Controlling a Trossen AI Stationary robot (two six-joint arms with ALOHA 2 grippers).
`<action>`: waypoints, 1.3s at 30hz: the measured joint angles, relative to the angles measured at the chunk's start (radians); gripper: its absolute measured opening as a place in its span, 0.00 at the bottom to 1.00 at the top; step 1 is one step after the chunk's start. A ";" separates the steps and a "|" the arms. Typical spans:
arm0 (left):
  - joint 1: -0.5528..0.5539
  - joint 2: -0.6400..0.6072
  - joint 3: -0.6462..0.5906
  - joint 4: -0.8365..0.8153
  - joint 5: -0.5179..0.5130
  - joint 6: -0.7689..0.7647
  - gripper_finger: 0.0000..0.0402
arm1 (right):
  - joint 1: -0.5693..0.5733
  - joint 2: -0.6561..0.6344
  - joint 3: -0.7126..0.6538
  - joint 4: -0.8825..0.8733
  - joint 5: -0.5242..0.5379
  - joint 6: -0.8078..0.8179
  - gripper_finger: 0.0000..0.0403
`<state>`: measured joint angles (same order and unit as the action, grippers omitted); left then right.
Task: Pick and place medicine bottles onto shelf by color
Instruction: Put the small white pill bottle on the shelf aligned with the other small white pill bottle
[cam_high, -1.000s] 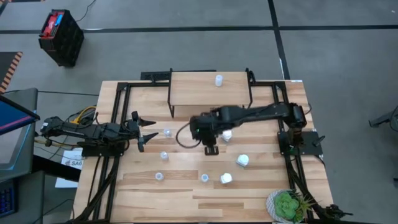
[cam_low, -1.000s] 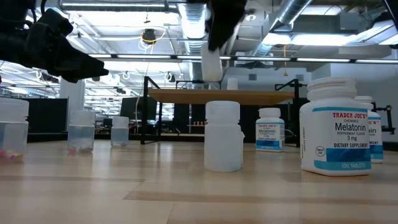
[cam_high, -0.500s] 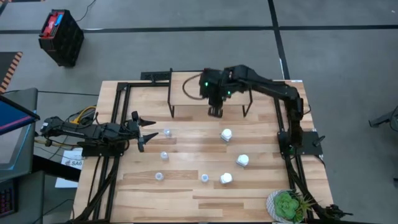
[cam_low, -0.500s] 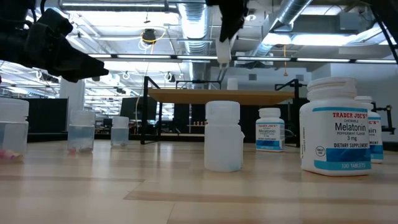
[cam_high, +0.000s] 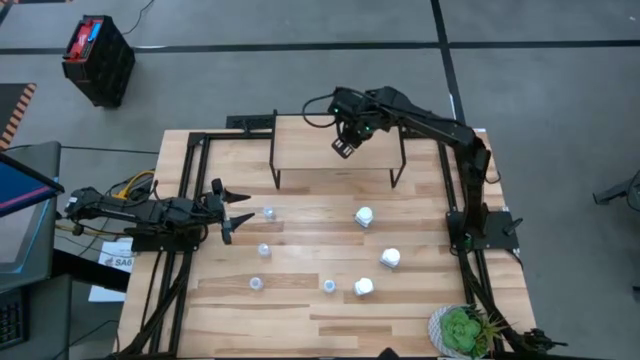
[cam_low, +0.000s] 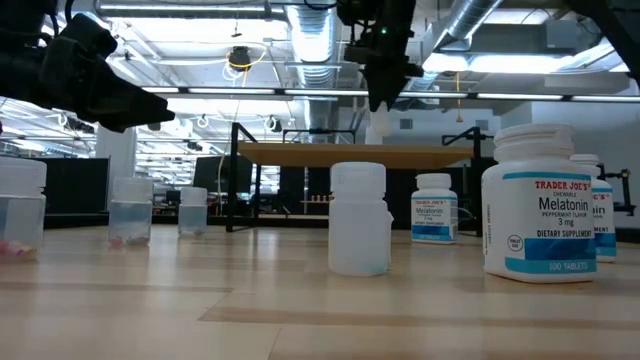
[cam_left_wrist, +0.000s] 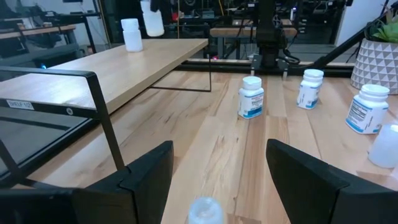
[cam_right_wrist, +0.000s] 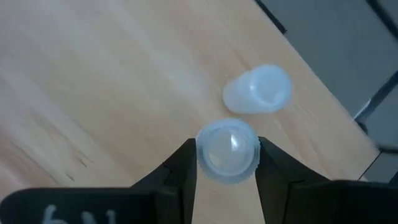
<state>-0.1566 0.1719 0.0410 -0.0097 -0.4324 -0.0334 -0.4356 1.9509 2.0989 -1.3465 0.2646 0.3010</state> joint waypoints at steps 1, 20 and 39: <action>0.000 0.000 0.000 0.000 0.000 0.000 0.61 | -0.003 -0.002 -0.001 0.005 0.000 0.013 0.34; 0.000 0.000 0.000 0.000 0.002 -0.001 0.61 | 0.039 0.002 -0.077 0.017 0.002 0.102 0.34; 0.000 0.000 0.000 0.000 0.005 -0.003 0.61 | 0.027 0.002 -0.076 0.071 0.048 0.081 0.47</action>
<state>-0.1565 0.1722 0.0410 -0.0097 -0.4271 -0.0360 -0.4084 1.9530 2.0232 -1.2751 0.3122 0.3820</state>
